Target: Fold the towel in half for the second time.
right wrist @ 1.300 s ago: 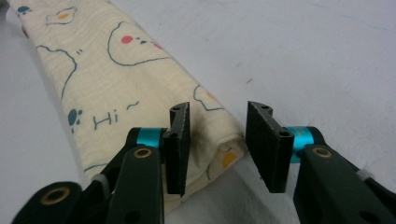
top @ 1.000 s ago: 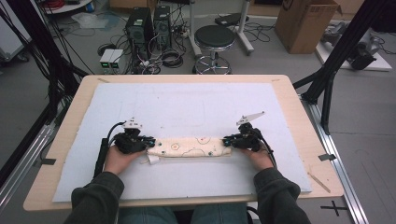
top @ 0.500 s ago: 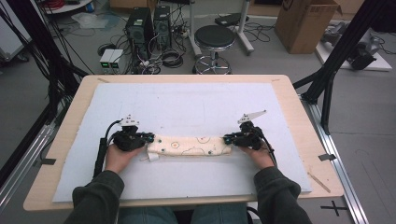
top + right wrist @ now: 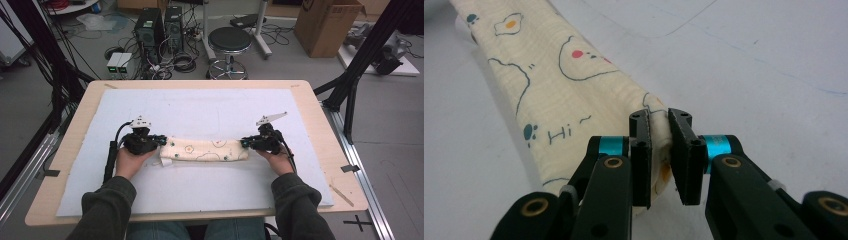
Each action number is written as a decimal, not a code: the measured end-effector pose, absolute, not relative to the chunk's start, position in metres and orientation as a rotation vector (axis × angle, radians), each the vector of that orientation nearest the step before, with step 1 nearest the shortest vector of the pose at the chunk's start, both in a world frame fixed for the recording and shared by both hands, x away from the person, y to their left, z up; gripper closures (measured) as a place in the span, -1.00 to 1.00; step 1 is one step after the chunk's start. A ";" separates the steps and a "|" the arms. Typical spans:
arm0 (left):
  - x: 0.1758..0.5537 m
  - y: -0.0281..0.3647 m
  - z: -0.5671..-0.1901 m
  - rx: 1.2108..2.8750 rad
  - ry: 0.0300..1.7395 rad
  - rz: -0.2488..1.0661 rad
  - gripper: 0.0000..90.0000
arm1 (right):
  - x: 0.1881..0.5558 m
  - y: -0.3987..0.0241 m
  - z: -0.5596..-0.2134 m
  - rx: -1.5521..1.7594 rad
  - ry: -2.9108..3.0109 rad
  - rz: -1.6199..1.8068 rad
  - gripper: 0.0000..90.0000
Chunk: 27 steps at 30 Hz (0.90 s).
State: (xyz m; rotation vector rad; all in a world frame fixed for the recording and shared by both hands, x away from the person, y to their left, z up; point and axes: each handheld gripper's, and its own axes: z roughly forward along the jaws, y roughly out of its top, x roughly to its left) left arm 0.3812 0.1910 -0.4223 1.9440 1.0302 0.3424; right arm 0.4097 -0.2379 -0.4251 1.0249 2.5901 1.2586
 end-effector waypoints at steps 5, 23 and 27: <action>0.387 0.192 -0.424 1.917 1.057 0.344 0.83 | 0.416 -0.238 -0.424 1.055 2.573 1.258 0.78; 0.393 0.196 -0.429 1.869 1.084 0.358 0.59 | 0.428 -0.240 -0.430 1.131 2.524 1.282 0.52; 0.391 0.199 -0.425 1.844 1.081 0.353 0.42 | 0.425 -0.244 -0.426 1.131 2.501 1.327 0.35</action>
